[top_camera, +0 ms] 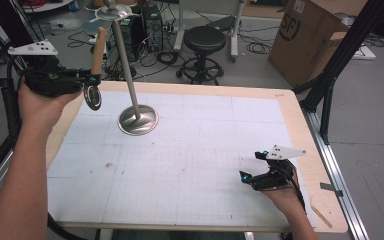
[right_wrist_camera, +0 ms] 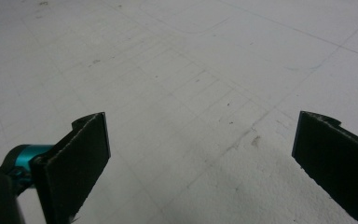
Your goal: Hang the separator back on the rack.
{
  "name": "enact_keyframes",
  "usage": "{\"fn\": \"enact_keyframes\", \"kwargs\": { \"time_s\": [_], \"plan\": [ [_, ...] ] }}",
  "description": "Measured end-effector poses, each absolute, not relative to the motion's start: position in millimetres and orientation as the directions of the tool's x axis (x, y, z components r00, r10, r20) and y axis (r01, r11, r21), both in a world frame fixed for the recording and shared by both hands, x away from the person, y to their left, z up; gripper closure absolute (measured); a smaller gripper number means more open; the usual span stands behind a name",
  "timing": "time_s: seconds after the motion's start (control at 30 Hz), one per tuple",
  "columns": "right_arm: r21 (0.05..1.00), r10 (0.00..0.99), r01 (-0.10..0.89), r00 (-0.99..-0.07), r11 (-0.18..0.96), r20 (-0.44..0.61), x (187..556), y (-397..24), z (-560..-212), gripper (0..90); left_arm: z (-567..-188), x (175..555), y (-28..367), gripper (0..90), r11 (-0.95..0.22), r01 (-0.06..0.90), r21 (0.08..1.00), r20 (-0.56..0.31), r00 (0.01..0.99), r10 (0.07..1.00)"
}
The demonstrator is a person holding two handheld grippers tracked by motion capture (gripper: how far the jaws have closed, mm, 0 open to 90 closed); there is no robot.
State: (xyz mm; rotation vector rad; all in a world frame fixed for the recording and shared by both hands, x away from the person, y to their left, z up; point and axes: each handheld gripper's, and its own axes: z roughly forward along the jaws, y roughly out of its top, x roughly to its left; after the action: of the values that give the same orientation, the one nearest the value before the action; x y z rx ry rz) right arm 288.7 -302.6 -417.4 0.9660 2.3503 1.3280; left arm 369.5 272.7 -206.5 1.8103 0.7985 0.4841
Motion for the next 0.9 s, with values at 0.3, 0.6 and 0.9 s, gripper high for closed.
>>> {"fn": "enact_keyframes", "kwargs": {
  "time_s": [0.3, 0.6, 0.9],
  "plan": [
    [0.837, 0.672, 0.420, -0.736, 0.352, 0.087, 289, -304, -417, 2.7, -192, 378, 290, 68.9, -0.213, 0.304, 0.928, -0.057, 0.685, 0.726],
    [0.837, 0.672, 0.419, -0.736, 0.352, 0.086, 289, -304, -417, 2.7, -190, 385, 304, 69.0, -0.194, 0.318, 0.928, -0.069, 0.658, 0.749],
    [0.835, 0.670, 0.420, -0.737, 0.357, 0.084, 289, -304, -418, 2.7, -193, 390, 298, 69.0, -0.199, 0.331, 0.922, -0.074, 0.657, 0.751]
  ]
}}
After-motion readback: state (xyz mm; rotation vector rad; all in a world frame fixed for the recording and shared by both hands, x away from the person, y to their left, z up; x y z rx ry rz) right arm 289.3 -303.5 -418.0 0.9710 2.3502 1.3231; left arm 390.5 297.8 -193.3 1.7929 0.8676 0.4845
